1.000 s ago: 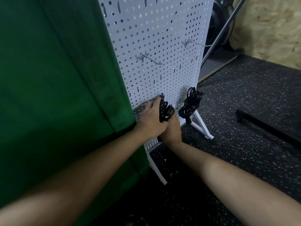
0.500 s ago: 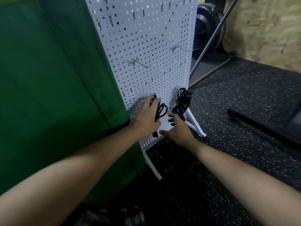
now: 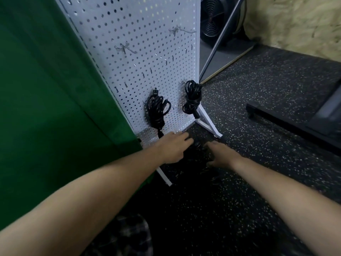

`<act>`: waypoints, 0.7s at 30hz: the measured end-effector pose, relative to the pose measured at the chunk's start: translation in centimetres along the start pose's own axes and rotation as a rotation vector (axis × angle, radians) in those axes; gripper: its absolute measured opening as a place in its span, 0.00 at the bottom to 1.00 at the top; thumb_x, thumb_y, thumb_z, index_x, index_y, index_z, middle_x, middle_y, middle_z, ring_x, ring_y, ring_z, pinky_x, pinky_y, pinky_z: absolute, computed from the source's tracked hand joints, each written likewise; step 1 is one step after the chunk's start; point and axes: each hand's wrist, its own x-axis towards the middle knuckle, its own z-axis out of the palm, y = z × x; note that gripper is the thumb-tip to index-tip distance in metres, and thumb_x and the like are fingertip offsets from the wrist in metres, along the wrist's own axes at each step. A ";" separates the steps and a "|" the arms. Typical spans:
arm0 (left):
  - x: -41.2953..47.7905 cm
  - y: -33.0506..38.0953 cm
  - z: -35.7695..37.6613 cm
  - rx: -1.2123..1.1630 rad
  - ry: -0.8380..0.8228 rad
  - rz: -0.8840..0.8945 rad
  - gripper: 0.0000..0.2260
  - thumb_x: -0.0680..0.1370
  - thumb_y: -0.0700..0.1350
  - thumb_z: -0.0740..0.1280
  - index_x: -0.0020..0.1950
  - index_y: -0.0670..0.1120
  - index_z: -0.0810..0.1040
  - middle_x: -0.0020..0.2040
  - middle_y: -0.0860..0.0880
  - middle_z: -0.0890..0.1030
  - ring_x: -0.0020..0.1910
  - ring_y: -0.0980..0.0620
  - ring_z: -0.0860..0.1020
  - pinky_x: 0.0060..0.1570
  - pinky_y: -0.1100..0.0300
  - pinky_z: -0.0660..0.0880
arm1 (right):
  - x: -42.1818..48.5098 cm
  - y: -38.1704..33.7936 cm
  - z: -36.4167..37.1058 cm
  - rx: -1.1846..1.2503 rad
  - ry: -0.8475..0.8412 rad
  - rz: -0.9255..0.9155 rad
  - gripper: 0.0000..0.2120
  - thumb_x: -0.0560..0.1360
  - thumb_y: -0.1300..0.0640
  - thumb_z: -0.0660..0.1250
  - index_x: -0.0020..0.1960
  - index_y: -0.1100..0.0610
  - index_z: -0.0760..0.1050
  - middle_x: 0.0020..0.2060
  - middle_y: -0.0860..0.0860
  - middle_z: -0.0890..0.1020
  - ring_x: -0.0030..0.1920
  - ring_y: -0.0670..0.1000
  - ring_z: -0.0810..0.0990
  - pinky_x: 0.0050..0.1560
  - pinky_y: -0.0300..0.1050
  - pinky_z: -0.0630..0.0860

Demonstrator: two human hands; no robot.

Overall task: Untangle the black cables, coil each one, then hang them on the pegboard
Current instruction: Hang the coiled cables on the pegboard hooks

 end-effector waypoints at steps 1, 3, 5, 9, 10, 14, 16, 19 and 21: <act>0.7 0.4 1.0 -0.083 -0.069 -0.016 0.24 0.80 0.45 0.68 0.75 0.44 0.69 0.70 0.43 0.72 0.69 0.44 0.73 0.64 0.48 0.74 | 0.3 0.2 0.0 -0.012 -0.017 0.004 0.38 0.75 0.49 0.76 0.79 0.54 0.63 0.73 0.55 0.69 0.73 0.57 0.70 0.71 0.54 0.71; 2.2 1.3 3.8 -0.273 -0.168 -0.127 0.20 0.80 0.46 0.70 0.70 0.43 0.73 0.65 0.43 0.74 0.65 0.42 0.76 0.59 0.47 0.77 | 0.8 0.6 0.2 -0.033 -0.032 -0.009 0.38 0.75 0.50 0.76 0.79 0.54 0.63 0.73 0.54 0.69 0.72 0.57 0.70 0.70 0.54 0.71; 3.7 2.3 7.0 -0.477 -0.221 -0.273 0.21 0.80 0.47 0.70 0.71 0.43 0.72 0.65 0.42 0.74 0.64 0.41 0.76 0.59 0.47 0.77 | 1.5 1.0 0.4 -0.049 -0.046 -0.028 0.37 0.75 0.50 0.76 0.79 0.53 0.63 0.73 0.54 0.70 0.73 0.57 0.71 0.70 0.53 0.72; 6.1 4.3 12.5 -0.703 -0.306 -0.401 0.30 0.81 0.48 0.69 0.81 0.45 0.62 0.71 0.40 0.71 0.68 0.39 0.73 0.64 0.45 0.75 | 2.6 2.2 0.7 -0.075 -0.054 -0.044 0.37 0.76 0.51 0.76 0.79 0.52 0.63 0.74 0.52 0.70 0.73 0.57 0.71 0.70 0.53 0.72; 6.6 4.6 13.5 -0.714 -0.315 -0.408 0.31 0.81 0.49 0.69 0.82 0.46 0.60 0.72 0.39 0.70 0.69 0.37 0.72 0.65 0.44 0.74 | 3.0 2.5 0.7 -0.077 -0.054 -0.047 0.36 0.76 0.51 0.76 0.79 0.52 0.64 0.74 0.52 0.70 0.73 0.56 0.71 0.69 0.54 0.73; 7.7 5.0 15.5 -0.641 -0.221 -0.452 0.16 0.83 0.41 0.64 0.71 0.45 0.71 0.65 0.40 0.74 0.64 0.37 0.73 0.58 0.46 0.74 | 3.7 3.2 0.4 -0.074 -0.047 -0.026 0.34 0.76 0.52 0.75 0.78 0.51 0.65 0.73 0.51 0.71 0.72 0.56 0.72 0.69 0.54 0.74; 7.8 4.8 15.5 -0.625 -0.153 -0.451 0.11 0.82 0.38 0.63 0.64 0.44 0.76 0.62 0.42 0.76 0.60 0.41 0.75 0.52 0.49 0.74 | 3.7 3.3 0.3 -0.084 -0.059 -0.017 0.34 0.77 0.52 0.75 0.78 0.51 0.65 0.73 0.51 0.70 0.72 0.56 0.72 0.69 0.55 0.74; 7.7 4.2 14.1 -0.588 -0.079 -0.409 0.08 0.83 0.37 0.64 0.62 0.42 0.76 0.61 0.43 0.75 0.59 0.42 0.75 0.48 0.52 0.72 | 3.1 3.2 0.2 -0.089 -0.062 -0.014 0.34 0.77 0.52 0.75 0.78 0.51 0.65 0.73 0.51 0.71 0.71 0.56 0.73 0.69 0.55 0.74; 7.4 3.5 12.2 -0.588 -0.031 -0.373 0.09 0.83 0.38 0.65 0.62 0.41 0.77 0.60 0.43 0.75 0.58 0.41 0.76 0.52 0.49 0.75 | 2.5 2.7 -0.2 -0.060 -0.054 -0.019 0.35 0.76 0.52 0.76 0.79 0.51 0.64 0.73 0.51 0.71 0.72 0.56 0.72 0.69 0.55 0.74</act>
